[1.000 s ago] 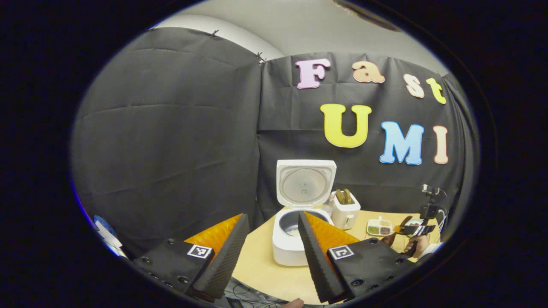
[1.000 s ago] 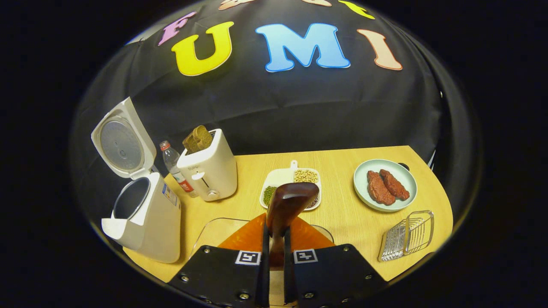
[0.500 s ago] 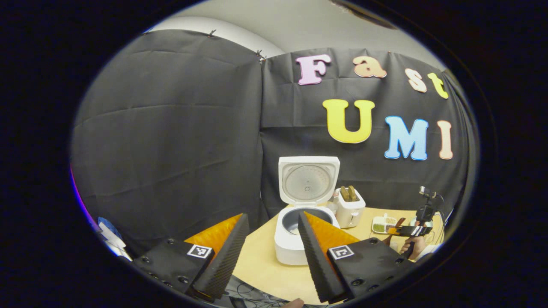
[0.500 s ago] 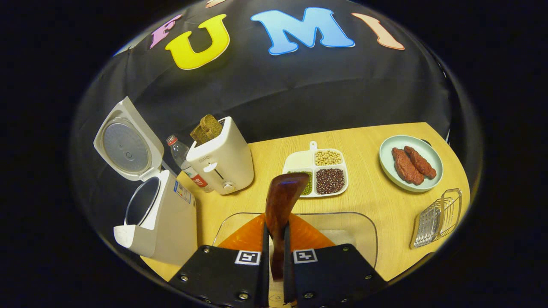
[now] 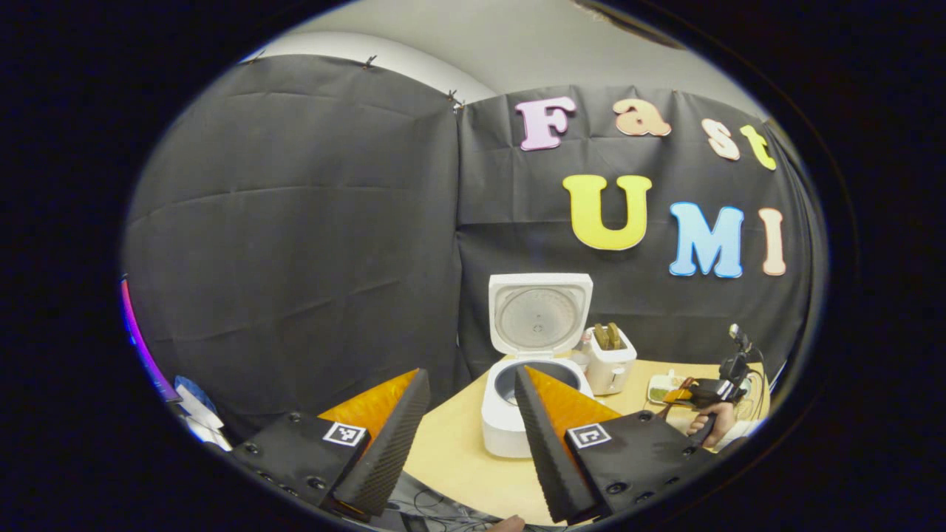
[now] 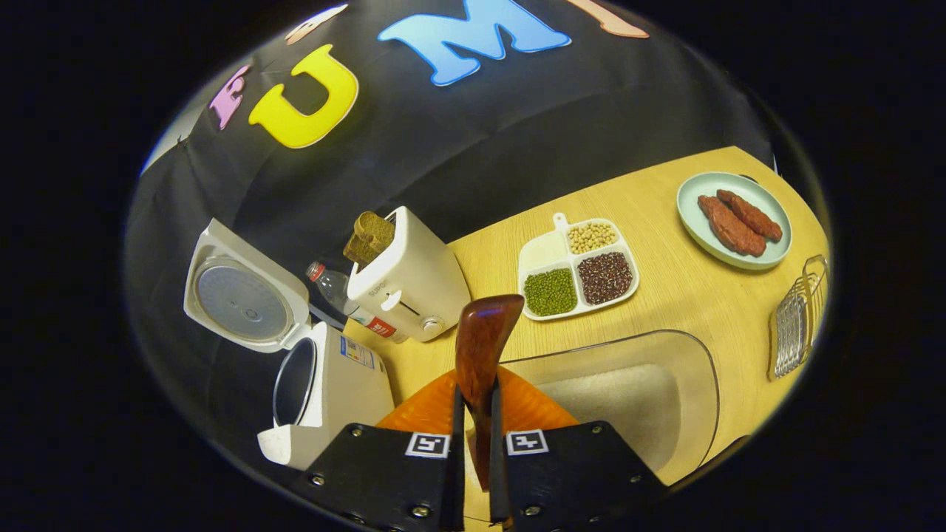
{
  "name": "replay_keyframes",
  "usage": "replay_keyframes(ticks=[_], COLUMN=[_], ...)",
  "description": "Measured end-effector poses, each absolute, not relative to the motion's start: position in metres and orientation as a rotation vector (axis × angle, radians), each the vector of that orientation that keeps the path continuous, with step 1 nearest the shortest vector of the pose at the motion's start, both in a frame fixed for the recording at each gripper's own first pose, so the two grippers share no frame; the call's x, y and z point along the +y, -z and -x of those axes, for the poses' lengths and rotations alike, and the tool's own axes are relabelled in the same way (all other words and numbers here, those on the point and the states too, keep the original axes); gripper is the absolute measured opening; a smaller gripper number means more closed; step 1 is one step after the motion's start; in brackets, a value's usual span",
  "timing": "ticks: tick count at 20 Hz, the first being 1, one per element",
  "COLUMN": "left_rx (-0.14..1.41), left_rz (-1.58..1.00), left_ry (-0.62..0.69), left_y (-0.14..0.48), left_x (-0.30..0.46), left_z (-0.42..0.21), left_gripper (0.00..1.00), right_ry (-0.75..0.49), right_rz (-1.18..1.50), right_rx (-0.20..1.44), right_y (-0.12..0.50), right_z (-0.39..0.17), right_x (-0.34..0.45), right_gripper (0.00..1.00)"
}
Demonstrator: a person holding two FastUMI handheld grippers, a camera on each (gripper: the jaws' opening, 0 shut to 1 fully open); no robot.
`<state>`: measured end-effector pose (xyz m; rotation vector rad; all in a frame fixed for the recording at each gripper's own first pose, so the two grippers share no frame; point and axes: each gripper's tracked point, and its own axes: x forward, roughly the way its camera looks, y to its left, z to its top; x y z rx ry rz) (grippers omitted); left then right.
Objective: Close the left gripper, press the button to open the rice cooker; take a wooden spoon from the chopstick holder with the right hand, scoop a spoonful of rice and pour it into the rice cooker, then put the wooden spoon back into the chopstick holder.
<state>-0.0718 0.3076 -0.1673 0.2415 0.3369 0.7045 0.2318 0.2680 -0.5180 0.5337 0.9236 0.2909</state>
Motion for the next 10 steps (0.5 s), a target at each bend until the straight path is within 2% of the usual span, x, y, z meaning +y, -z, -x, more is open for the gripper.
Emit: replay_keyframes(ticks=[10], left_rx=[0.322], left_rz=[-0.257], left_ry=[-0.687], left_y=[0.161], left_x=[0.297], left_z=[0.077], left_gripper=[0.77], right_ry=[-0.248], right_rz=[-0.699], right_rx=[0.865], right_y=[0.482], right_z=[-0.238], right_x=[0.223], right_gripper=[0.14])
